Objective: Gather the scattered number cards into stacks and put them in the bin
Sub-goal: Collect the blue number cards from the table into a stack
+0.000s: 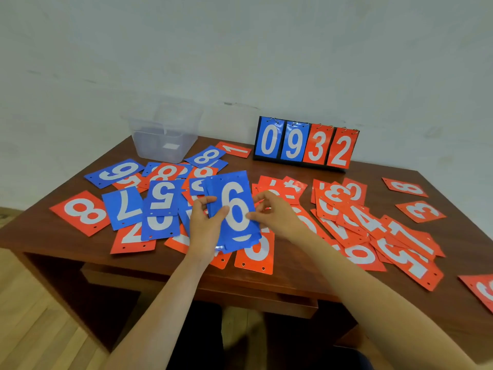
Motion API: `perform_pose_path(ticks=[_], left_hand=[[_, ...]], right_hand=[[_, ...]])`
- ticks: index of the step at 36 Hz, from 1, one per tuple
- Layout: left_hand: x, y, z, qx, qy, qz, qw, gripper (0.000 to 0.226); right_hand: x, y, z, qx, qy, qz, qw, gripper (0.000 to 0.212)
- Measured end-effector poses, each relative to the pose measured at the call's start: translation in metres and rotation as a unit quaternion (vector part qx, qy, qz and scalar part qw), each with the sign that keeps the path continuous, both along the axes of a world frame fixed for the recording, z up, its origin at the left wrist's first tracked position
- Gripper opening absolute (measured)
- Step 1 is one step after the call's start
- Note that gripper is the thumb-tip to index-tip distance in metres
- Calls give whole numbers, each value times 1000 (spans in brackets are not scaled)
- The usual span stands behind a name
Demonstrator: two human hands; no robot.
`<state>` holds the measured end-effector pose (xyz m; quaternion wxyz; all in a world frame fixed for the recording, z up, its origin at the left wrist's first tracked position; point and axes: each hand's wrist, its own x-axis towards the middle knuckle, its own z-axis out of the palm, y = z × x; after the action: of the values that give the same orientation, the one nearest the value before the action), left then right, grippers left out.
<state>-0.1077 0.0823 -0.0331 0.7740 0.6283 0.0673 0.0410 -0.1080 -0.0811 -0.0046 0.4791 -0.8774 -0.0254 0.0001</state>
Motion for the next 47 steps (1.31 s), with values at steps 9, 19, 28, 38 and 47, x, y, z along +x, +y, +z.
perform_pose_path(ticks=[9, 19, 28, 38, 47], left_hand=[[30, 24, 3, 38, -15, 58, 997, 28], [108, 71, 5, 15, 14, 103, 994, 29], [181, 92, 0, 40, -6, 118, 992, 32], [207, 94, -17, 52, 1, 94, 994, 32], [192, 87, -9, 45, 12, 82, 996, 32]], right_hand=[[53, 32, -3, -171, -76, 25, 982, 41], [192, 62, -2, -305, -3, 69, 950, 44], [322, 94, -7, -285, 30, -12, 958, 55], [382, 78, -40, -304, 92, -59, 946, 73], [341, 61, -15, -311, -124, -91, 938, 55]])
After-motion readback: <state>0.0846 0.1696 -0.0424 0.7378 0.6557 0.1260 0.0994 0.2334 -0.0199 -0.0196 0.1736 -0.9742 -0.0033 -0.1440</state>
